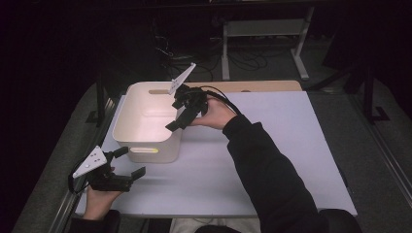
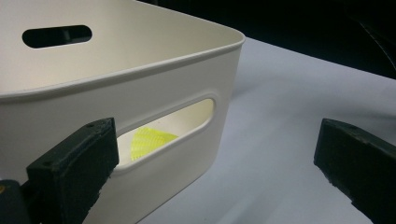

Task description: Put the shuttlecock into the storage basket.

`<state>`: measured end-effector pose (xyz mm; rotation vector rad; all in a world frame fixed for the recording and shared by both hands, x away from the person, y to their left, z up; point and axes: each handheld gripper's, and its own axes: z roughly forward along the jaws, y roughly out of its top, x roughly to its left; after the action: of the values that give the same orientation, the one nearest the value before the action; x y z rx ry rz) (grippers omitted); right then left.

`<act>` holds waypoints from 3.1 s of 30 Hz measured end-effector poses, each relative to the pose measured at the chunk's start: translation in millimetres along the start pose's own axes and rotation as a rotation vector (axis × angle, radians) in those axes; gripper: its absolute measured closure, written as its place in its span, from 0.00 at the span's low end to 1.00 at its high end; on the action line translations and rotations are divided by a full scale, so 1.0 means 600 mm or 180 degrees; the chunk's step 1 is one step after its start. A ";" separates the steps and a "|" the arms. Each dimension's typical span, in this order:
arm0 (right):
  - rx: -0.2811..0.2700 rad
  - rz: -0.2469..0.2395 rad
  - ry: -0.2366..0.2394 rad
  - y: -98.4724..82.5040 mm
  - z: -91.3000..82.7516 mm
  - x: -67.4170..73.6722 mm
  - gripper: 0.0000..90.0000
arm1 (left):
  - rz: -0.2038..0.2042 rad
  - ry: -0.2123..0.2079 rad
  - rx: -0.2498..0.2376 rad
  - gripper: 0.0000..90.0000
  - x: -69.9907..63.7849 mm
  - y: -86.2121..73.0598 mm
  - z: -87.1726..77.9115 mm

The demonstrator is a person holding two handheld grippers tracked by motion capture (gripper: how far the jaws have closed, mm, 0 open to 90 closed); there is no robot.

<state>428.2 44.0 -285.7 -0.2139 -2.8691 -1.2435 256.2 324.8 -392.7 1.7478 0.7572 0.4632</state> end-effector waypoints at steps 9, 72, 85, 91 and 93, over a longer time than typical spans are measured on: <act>-0.0106 0.0057 -0.0121 -0.015 -0.020 0.001 0.00 | -0.0001 0.0010 -0.0001 0.00 0.000 0.000 0.000; -0.0386 0.0350 -0.0364 -0.164 -0.095 0.023 0.00 | -0.0001 0.0029 0.0023 0.00 0.000 -0.001 0.001; -0.0433 0.0447 -0.0423 -0.197 -0.113 0.022 0.00 | 0.0003 0.0028 0.0032 0.00 0.000 -0.001 0.001; -0.0442 0.0480 -0.0457 -0.213 -0.121 0.022 0.00 | 0.0003 0.0028 0.0026 0.00 0.000 -0.001 0.001; -0.0451 0.0488 -0.0469 -0.220 -0.124 0.022 0.00 | 0.0002 0.0028 0.0027 0.00 0.000 -0.001 0.001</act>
<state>394.6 -97.4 -329.7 -0.5381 -2.8175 -1.4587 256.4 324.2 -393.2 1.7548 0.7661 0.4690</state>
